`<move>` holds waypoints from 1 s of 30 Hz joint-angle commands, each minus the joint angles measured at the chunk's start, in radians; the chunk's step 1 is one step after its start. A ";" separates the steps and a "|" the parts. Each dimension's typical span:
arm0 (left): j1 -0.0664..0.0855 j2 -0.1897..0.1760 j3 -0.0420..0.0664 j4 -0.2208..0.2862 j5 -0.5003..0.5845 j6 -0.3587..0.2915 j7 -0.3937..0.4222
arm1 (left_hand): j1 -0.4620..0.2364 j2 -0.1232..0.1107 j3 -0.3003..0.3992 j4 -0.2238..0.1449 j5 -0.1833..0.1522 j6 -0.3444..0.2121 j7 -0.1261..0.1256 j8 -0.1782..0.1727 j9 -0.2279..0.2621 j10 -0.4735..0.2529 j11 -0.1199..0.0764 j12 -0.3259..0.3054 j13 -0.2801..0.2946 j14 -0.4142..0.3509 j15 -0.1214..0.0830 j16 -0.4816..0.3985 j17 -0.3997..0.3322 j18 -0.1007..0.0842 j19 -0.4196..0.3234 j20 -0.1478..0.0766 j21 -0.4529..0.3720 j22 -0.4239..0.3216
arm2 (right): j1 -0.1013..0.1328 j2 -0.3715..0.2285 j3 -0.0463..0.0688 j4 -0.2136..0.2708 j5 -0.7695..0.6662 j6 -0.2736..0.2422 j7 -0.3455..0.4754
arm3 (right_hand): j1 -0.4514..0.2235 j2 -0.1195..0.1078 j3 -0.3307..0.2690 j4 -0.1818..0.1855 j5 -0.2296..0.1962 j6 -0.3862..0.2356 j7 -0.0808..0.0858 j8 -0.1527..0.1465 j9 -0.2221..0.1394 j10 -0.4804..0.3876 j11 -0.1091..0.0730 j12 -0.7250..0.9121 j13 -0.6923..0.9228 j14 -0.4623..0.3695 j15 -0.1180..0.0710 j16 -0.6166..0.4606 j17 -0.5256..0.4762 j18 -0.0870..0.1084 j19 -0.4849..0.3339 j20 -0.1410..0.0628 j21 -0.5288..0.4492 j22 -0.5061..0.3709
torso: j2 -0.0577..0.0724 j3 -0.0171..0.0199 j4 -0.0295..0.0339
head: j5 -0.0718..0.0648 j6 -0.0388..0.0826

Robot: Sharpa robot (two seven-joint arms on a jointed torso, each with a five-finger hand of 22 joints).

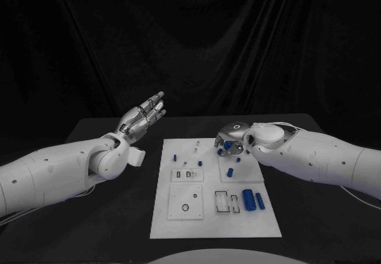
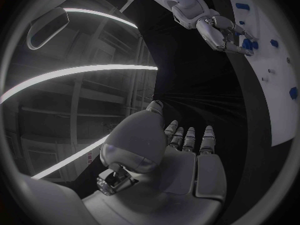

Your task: Assemble the parts on the task board

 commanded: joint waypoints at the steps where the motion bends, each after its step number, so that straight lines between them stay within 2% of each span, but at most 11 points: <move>1: -0.002 0.001 0.001 0.001 0.001 0.012 0.032 | 0.012 0.000 -0.001 -0.005 0.005 0.001 -0.006 -0.004 -0.001 0.000 -0.002 -0.003 -0.002 0.000 0.007 -0.004 -0.001 0.016 0.001 0.005 -0.003 -0.001 | -0.005 0.004 0.001 -0.011 -0.009 0.011 0.005 | 0.011 0.000 0.006 -0.007 0.013 0.012 0.002 0.005 0.002 -0.001 0.001 0.006 0.001 -0.008 0.002 0.005 0.000 -0.009 -0.004 0.000 -0.005 0.002 | 0.000 -0.0001 0.0000 | 0.000 0.000; 12: -0.004 0.002 0.001 -0.001 0.001 0.018 0.029 | 0.022 -0.002 0.003 -0.012 0.012 0.005 -0.003 -0.003 0.000 0.000 0.004 -0.003 -0.002 0.000 0.011 -0.004 -0.001 0.016 0.001 0.007 -0.003 -0.001 | -0.014 0.021 0.001 -0.040 -0.009 0.011 0.024 | 0.028 0.006 0.034 -0.025 0.047 0.036 0.004 0.012 0.010 0.013 -0.003 0.010 0.000 -0.010 0.000 0.008 -0.001 -0.009 -0.003 -0.001 -0.004 0.010 | 0.000 -0.0002 -0.0003 | 0.000 -0.002; 16: -0.005 0.003 0.001 -0.002 0.001 0.021 0.027 | 0.028 -0.002 0.006 -0.017 0.015 0.017 0.011 -0.001 0.002 0.000 0.007 -0.003 -0.002 0.000 0.013 -0.004 -0.001 0.016 0.001 0.008 -0.003 -0.001 | -0.017 0.027 0.001 -0.050 -0.009 0.009 0.033 | 0.032 0.005 0.045 -0.029 0.047 0.051 0.009 0.017 0.015 0.022 -0.008 0.012 0.000 -0.009 -0.003 0.011 0.000 -0.009 -0.002 -0.003 -0.003 0.015 | 0.000 -0.0001 0.0001 | 0.000 -0.004; 25: -0.008 0.004 0.001 -0.005 0.001 0.026 0.024 | 0.029 -0.001 0.007 -0.018 0.017 0.020 0.013 -0.001 0.002 0.000 0.008 -0.003 -0.002 0.000 0.013 -0.004 -0.001 0.016 0.001 0.009 -0.003 -0.001 | -0.024 0.039 0.001 -0.069 -0.009 0.004 0.052 | 0.038 0.005 0.072 -0.035 0.042 0.085 0.014 0.030 0.030 0.050 -0.020 0.020 -0.002 -0.009 -0.011 0.013 -0.003 -0.010 0.000 -0.010 -0.002 0.023 | 0.000 -0.0001 0.0000 | 0.001 -0.007; 30: -0.009 0.003 0.001 -0.006 0.001 0.027 0.023 | 0.031 -0.001 0.008 -0.018 0.018 0.021 0.013 0.000 0.002 0.000 0.009 -0.003 -0.002 0.000 0.013 -0.004 -0.001 0.016 0.001 0.009 -0.003 -0.001 | -0.025 0.041 0.001 -0.074 -0.009 -0.024 0.063 | 0.049 0.009 0.097 -0.044 0.032 0.118 0.021 0.045 0.048 0.087 -0.029 0.030 -0.003 -0.009 -0.018 0.013 -0.005 -0.011 0.003 -0.017 0.000 0.030 | 0.000 -0.0004 -0.0002 | 0.003 -0.007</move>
